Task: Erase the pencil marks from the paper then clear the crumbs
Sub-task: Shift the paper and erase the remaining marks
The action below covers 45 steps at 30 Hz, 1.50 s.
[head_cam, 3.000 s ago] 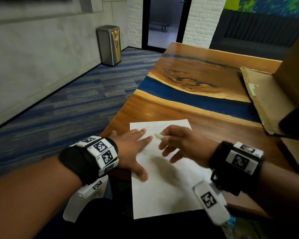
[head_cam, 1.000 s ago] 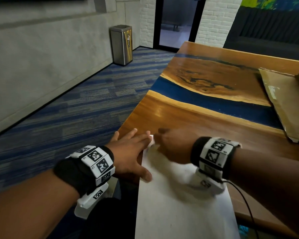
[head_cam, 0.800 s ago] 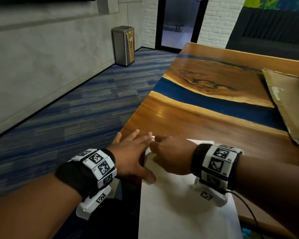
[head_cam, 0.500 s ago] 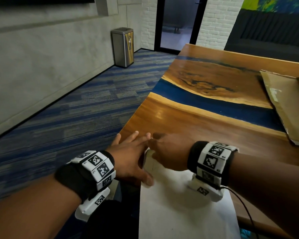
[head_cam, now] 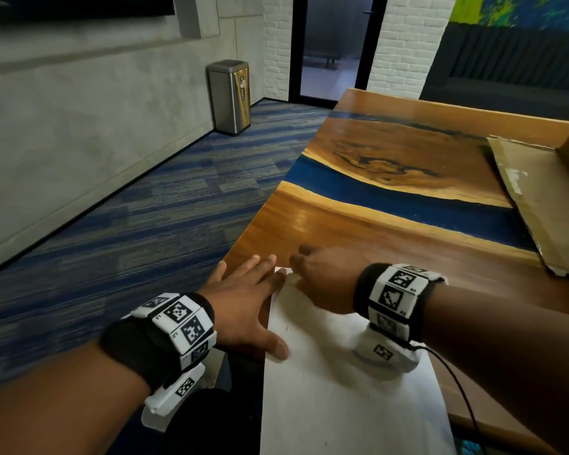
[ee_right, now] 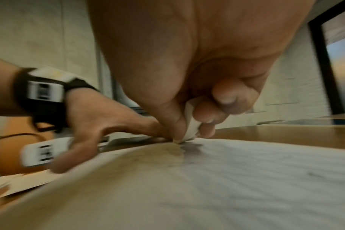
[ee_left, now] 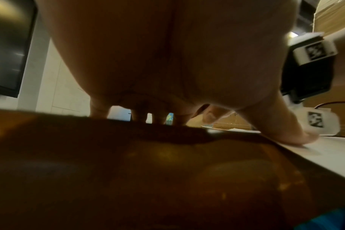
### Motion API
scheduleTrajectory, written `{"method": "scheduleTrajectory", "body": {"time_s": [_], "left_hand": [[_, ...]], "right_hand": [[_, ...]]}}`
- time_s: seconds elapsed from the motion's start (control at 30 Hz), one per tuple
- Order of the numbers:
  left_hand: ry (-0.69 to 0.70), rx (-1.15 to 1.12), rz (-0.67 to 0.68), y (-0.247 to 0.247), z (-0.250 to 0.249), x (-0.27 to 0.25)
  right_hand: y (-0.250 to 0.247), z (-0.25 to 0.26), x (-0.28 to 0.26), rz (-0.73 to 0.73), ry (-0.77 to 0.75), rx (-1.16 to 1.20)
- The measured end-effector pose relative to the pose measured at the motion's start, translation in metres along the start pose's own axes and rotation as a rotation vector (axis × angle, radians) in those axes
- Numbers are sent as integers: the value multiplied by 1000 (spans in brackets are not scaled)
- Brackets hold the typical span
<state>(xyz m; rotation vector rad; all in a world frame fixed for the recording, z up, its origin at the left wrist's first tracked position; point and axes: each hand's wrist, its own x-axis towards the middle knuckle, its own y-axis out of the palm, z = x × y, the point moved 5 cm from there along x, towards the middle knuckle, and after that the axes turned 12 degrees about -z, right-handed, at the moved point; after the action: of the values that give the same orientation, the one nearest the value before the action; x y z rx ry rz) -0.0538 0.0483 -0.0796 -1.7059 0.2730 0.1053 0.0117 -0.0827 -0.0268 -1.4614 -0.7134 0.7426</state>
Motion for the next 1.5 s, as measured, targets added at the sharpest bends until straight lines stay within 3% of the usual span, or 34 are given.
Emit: {"method": "scheduleTrajectory", "body": {"time_s": [0.13, 0.27, 0.43, 0.57, 0.7, 0.73, 0.87, 0.93, 1.03, 1.2, 1.5], "left_hand": [[-2, -1, 17, -4, -1, 0], [-7, 65, 34, -5, -4, 0], [-4, 77, 48, -8, -5, 0], [-7, 87, 40, -7, -6, 0], [-12, 80, 43, -7, -4, 1], [-10, 84, 43, -7, -4, 2], [-1, 100, 42, -8, -6, 2], [1, 86, 44, -8, -6, 2], [1, 38, 43, -10, -5, 1], [-5, 83, 49, -8, -5, 0], [-1, 33, 21, -5, -14, -1]], "right_hand": [[5, 23, -20, 75, -239, 71], [1, -6, -14, -5, -51, 11], [10, 30, -38, 101, -290, 83], [0, -2, -20, -21, -79, -13], [10, 30, -43, 85, -309, 57], [10, 28, -42, 102, -309, 50], [-1, -8, -11, -25, -18, -54], [1, 3, -14, -19, -37, -38], [4, 32, -26, 71, -187, 11], [2, -18, -4, 7, 78, -14], [7, -26, -2, 5, 121, -9]]}}
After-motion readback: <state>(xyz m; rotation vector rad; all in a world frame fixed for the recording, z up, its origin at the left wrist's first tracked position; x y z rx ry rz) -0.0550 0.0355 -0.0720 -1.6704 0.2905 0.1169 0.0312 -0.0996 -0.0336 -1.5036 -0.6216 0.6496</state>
